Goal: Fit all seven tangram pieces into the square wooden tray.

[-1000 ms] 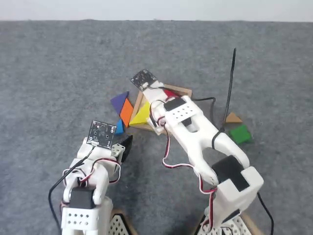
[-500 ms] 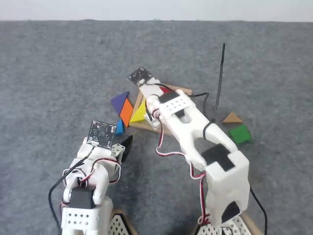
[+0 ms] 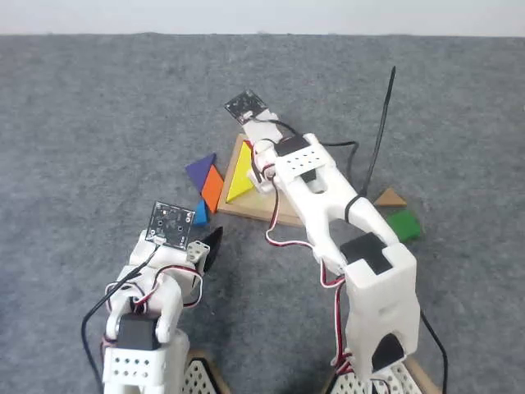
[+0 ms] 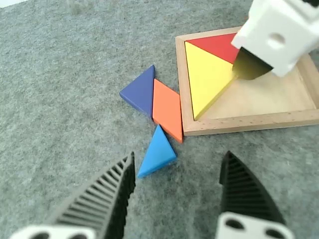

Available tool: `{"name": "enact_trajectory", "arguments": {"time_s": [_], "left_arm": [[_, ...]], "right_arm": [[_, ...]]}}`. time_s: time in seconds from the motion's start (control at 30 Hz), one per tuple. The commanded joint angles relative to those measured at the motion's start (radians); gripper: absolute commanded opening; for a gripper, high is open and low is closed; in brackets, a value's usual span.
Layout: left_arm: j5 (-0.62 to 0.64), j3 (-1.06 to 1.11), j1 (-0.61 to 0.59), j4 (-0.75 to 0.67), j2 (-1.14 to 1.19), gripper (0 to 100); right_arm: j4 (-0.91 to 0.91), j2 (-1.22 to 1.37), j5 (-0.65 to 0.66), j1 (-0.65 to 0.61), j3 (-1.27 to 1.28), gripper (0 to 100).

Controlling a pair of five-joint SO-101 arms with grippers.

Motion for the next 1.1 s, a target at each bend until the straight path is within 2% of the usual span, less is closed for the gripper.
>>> {"name": "enact_trajectory", "arguments": {"time_s": [0.0,0.33,0.63,0.83,1.07], "left_arm": [[-0.005,-0.01,-0.003,0.009,-0.015,27],[-0.005,-0.01,-0.003,0.009,-0.015,27],[-0.005,-0.01,-0.003,0.009,-0.015,27],[-0.005,-0.01,-0.003,0.009,-0.015,27],[-0.005,-0.01,-0.003,0.009,-0.015,27]], "right_arm": [[0.05,-0.128,-0.011,0.002,0.074,24.4],[0.061,-0.249,-0.009,0.085,0.379,24.4],[0.053,-0.447,0.157,0.134,0.586,24.4],[0.079,-0.754,0.132,0.15,0.643,24.4],[0.13,-1.241,0.058,0.189,0.891,24.4]]}}
